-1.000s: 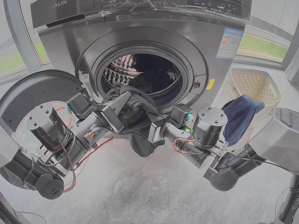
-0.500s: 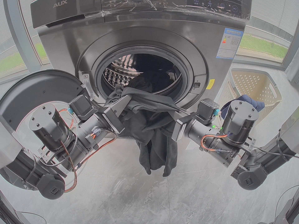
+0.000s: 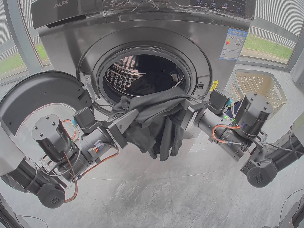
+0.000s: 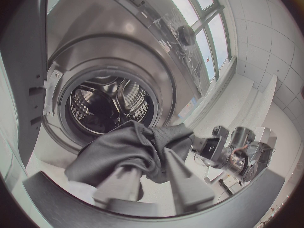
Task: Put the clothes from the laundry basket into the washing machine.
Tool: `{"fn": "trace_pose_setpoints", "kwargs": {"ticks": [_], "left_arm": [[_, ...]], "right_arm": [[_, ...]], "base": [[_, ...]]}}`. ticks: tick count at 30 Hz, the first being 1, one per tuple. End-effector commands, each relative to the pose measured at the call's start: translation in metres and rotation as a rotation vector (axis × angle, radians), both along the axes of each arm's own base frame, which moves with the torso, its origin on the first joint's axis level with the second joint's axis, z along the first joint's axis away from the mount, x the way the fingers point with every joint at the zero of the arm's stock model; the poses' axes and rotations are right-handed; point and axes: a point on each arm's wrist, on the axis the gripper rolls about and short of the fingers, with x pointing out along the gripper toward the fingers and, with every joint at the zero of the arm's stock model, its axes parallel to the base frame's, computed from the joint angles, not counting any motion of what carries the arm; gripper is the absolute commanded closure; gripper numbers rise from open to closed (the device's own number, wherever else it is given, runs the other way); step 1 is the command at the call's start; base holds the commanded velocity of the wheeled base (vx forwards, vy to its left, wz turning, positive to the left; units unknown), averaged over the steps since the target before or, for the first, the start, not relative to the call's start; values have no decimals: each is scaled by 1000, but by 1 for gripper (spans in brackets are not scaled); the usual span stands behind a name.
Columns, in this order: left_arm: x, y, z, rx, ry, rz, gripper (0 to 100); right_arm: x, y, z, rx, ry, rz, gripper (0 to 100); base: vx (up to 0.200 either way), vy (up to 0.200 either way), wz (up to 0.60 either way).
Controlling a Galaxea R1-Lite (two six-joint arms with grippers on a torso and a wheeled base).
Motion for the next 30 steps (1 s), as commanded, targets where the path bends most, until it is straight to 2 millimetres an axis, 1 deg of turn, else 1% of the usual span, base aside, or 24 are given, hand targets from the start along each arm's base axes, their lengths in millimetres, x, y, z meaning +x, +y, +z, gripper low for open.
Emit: {"fn": "trace_pose_setpoints", "kwargs": {"ticks": [1, 3, 5, 6, 8, 10, 11, 12, 22, 30], "left_arm": [[-1, -1, -30, 71, 91, -13, 0], [-1, -2, -39, 92, 119, -12, 0], [-1, -2, -40, 96, 124, -12, 0], [1, -3, -51, 119, 158, -17, 0], [4, -5, -56, 132, 169, -16, 0], [4, -5, -58, 135, 170, -15, 0], [6, -6, -64, 161, 180, -16, 0], [6, -7, -66, 168, 181, -18, 0], [9, -9, -79, 206, 203, -24, 0], [7, -17, -99, 251, 260, -48, 0]], "right_arm": [[-20, -4, 29, 58, -65, 33, 100], [-25, -6, 36, 70, -77, 36, 100], [-26, -7, 37, 73, -80, 36, 100], [-28, -9, 42, 83, -92, 39, 100], [-28, -9, 43, 84, -94, 39, 100], [-28, -9, 43, 84, -94, 39, 100], [-28, -8, 44, 88, -98, 40, 100], [-28, -8, 44, 89, -97, 37, 100], [-18, -1, 48, 105, -112, 27, 100], [-9, 4, 47, 109, -116, 15, 100]], "base": [[0, 0, 0], [0, 0, 0], [0, 0, 0], [0, 0, 0], [0, 0, 0], [0, 0, 0], [0, 0, 0], [0, 0, 0], [0, 0, 0], [0, 0, 0]]}}
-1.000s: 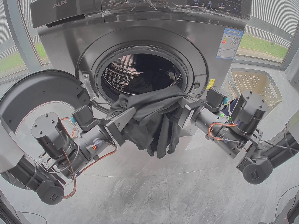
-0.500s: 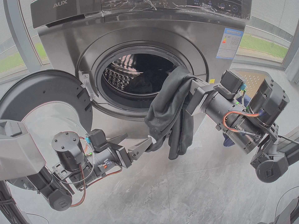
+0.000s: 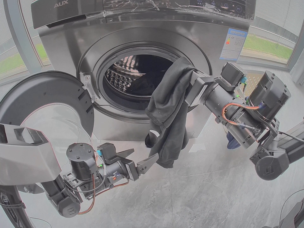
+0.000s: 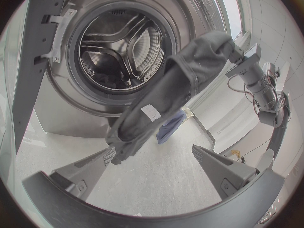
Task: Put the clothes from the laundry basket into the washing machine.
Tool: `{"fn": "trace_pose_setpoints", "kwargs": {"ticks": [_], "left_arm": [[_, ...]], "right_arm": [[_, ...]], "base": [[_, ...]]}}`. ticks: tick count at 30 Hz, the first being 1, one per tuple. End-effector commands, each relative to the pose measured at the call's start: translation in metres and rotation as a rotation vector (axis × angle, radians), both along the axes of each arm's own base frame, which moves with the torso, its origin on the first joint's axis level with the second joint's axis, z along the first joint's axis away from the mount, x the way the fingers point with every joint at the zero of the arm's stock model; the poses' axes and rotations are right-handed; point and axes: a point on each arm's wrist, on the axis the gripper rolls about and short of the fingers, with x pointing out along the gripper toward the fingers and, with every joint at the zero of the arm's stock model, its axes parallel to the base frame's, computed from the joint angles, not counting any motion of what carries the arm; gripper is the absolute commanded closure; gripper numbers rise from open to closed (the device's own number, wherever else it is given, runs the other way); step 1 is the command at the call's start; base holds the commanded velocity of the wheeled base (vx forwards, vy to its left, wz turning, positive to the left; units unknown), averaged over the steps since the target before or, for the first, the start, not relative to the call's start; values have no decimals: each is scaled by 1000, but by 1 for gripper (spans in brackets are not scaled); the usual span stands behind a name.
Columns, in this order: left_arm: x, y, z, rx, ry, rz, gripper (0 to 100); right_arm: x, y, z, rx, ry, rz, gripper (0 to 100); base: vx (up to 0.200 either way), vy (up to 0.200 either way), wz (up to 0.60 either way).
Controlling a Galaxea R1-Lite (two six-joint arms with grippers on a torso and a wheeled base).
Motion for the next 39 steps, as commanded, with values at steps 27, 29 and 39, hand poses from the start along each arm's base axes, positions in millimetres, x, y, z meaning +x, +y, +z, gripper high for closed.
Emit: {"fn": "trace_pose_setpoints", "kwargs": {"ticks": [27, 29, 39], "left_arm": [[56, -16, -63, 130, -9, 40, 0], [60, -18, -63, 122, -18, 41, 0], [78, -19, -65, 101, -53, 68, 0]], "right_arm": [[0, 8, -6, -11, 13, 17, 100], [0, 8, -6, -10, 14, 18, 100], [-2, 12, -9, -16, 19, 30, 100]], "base": [[0, 0, 0], [0, 0, 0], [0, 0, 0]]}}
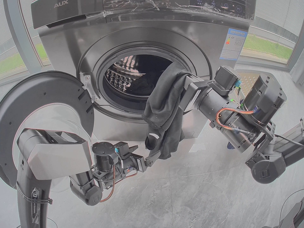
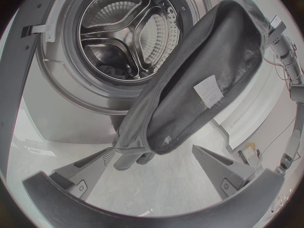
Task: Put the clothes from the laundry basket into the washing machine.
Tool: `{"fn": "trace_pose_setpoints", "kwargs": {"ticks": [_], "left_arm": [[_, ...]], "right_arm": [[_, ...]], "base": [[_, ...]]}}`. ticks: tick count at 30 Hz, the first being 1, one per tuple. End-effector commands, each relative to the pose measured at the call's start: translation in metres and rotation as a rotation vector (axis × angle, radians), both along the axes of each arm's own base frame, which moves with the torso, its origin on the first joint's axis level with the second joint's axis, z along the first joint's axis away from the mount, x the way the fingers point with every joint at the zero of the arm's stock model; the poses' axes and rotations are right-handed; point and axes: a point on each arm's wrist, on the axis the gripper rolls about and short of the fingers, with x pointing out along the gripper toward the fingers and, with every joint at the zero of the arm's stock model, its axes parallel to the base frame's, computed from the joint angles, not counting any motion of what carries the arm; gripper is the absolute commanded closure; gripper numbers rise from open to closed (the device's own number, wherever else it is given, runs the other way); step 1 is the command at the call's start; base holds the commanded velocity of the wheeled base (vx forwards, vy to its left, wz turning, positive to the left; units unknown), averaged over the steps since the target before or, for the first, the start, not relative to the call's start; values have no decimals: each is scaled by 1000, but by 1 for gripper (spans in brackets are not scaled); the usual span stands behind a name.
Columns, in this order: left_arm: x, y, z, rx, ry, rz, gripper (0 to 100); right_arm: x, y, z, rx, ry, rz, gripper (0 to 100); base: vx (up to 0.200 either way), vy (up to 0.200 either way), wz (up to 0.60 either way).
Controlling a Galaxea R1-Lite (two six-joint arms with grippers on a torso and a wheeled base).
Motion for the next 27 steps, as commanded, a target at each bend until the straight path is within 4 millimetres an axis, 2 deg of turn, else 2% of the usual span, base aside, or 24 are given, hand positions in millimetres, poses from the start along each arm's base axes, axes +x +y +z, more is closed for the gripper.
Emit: {"fn": "trace_pose_setpoints", "kwargs": {"ticks": [1, 14, 15, 21, 27], "left_arm": [[8, -1, -4, -3, -9, 12, 0], [26, -5, -12, -16, -39, 28, 0], [27, -6, -13, -13, -46, 28, 100], [28, -6, -14, -1, -52, 27, 100], [30, -6, -8, -13, -75, 31, 100]], "right_arm": [[0, 2, -3, -5, 6, 5, 100], [-1, 5, -6, -13, 13, 12, 100], [-1, 5, -7, -13, 13, 12, 100], [-1, 4, -7, -12, 12, 11, 100], [0, 3, -9, -15, 17, 5, 100]], "base": [[0, 0, 0], [0, 0, 0], [0, 0, 0], [0, 0, 0], [0, 0, 0]]}}
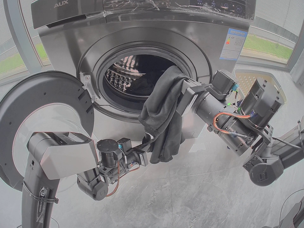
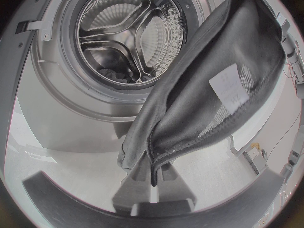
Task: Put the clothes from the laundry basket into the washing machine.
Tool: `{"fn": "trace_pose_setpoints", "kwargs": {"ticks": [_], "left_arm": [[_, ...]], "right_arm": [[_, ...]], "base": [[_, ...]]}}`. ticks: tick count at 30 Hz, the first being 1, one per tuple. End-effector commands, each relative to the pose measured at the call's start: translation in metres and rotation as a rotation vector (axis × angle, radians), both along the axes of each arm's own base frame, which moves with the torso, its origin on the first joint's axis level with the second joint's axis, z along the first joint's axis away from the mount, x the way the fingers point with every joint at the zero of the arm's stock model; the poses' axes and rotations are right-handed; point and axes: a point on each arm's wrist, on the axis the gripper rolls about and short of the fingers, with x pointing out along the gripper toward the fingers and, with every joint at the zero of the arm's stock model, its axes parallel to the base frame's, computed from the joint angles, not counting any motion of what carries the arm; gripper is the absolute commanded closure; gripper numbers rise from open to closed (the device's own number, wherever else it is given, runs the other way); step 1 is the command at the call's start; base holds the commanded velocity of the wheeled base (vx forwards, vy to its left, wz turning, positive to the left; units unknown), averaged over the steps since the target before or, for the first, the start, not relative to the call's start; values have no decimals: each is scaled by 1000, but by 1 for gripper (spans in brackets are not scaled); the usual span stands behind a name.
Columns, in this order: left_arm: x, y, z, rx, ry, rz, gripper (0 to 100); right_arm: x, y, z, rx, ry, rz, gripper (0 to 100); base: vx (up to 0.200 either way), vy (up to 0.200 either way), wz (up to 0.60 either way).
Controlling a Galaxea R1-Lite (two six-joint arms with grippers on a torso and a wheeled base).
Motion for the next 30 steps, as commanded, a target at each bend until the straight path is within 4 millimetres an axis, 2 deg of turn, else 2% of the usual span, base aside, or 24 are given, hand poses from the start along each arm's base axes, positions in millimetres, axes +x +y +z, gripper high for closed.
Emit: {"fn": "trace_pose_setpoints", "kwargs": {"ticks": [1, 6, 8, 10, 12, 13, 14, 15, 16, 18, 20, 23, 25, 30], "left_arm": [[3, 3, 8, -14, -23, 11, 100], [-1, 20, 48, -49, -89, 46, 100], [-12, 31, 71, -66, -118, 60, 100], [-20, 36, 83, -74, -133, 61, 100], [-34, 47, 104, -89, -164, 72, 100], [-35, 48, 105, -89, -165, 70, 100], [-45, 55, 118, -100, -187, 76, 100], [-45, 55, 118, -100, -187, 76, 100], [-53, 64, 132, -115, -219, 90, 100], [-58, 68, 140, -124, -236, 96, 100], [-71, 77, 162, -164, -291, 99, 100], [-77, 81, 174, -183, -327, 98, 100], [-83, 82, 184, -196, -360, 92, 100], [-88, 82, 198, -224, -404, 81, 100]], "right_arm": [[1, -3, -4, -9, 10, -10, 100], [5, -10, -8, -16, 23, -30, 100], [9, -16, -10, -20, 30, -51, 100], [11, -19, -12, -23, 39, -62, 100], [14, -25, -16, -30, 51, -80, 100], [14, -25, -16, -31, 52, -81, 100], [16, -29, -19, -36, 61, -96, 100], [16, -29, -19, -36, 61, -96, 100], [19, -35, -24, -48, 78, -114, 100], [20, -39, -28, -55, 91, -124, 100], [22, -49, -42, -83, 139, -151, 100], [22, -52, -52, -108, 169, -158, 100], [23, -53, -70, -151, 221, -158, 100], [32, -46, -88, -185, 255, -152, 100]], "base": [[0, 0, 0], [0, 0, 0], [0, 0, 0], [0, 0, 0], [0, 0, 0], [0, 0, 0], [0, 0, 0], [0, 0, 0], [0, 0, 0], [0, 0, 0], [0, 0, 0], [0, 0, 0], [0, 0, 0], [0, 0, 0]]}}
